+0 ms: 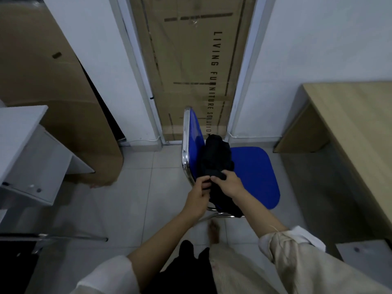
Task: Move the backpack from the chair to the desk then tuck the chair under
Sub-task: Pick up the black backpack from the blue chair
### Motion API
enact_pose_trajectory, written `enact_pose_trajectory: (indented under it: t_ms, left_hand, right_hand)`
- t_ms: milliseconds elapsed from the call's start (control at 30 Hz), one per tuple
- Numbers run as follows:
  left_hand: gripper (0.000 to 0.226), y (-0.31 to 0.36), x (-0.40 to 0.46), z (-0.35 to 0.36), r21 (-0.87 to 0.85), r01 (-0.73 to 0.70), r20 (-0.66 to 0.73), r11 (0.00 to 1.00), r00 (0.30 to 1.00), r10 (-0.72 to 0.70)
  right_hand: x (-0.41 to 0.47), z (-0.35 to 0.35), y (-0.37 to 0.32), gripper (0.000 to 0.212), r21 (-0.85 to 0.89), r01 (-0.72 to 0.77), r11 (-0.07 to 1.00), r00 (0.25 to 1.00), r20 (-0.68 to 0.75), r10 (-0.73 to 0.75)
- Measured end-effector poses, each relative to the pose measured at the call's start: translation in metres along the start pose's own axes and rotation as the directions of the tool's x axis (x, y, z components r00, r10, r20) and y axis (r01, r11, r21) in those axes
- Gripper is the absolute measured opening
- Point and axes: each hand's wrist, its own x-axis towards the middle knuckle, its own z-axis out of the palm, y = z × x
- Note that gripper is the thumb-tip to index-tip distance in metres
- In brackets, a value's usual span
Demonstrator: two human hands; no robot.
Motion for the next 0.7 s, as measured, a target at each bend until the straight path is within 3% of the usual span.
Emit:
enact_pose_trajectory:
  t_ms: [200, 400, 567, 700]
  left_hand:
    - [0.047, -0.005, -0.023, -0.001, 0.123, -0.039, -0.054, 0.992, 0.998, 0.046]
    - [0.060, -0.027, -0.053, 0.001, 0.207, 0.056, -0.005, 0.977, 0.998, -0.056]
    - [0.083, -0.022, -0.069, 0.017, 0.255, -0.095, 0.137, 0.962, 0.989, 0.061]
    - [0.111, 0.000, -0.077, 0.041, 0.290, -0.275, 0.314, 0.917, 0.932, 0.180]
  right_hand:
    - [-0.041, -0.020, 0.010, 0.031, 0.054, 0.081, 0.995, 0.976, -0.205, -0.068]
    - [-0.088, -0.043, 0.015, 0.033, 0.130, 0.161, 0.978, 0.912, -0.399, -0.097]
    - [-0.128, -0.081, 0.007, 0.032, 0.168, 0.297, 0.940, 0.792, -0.593, -0.144]
    - [-0.153, -0.111, 0.004, 0.039, 0.217, 0.359, 0.908, 0.707, -0.699, -0.112]
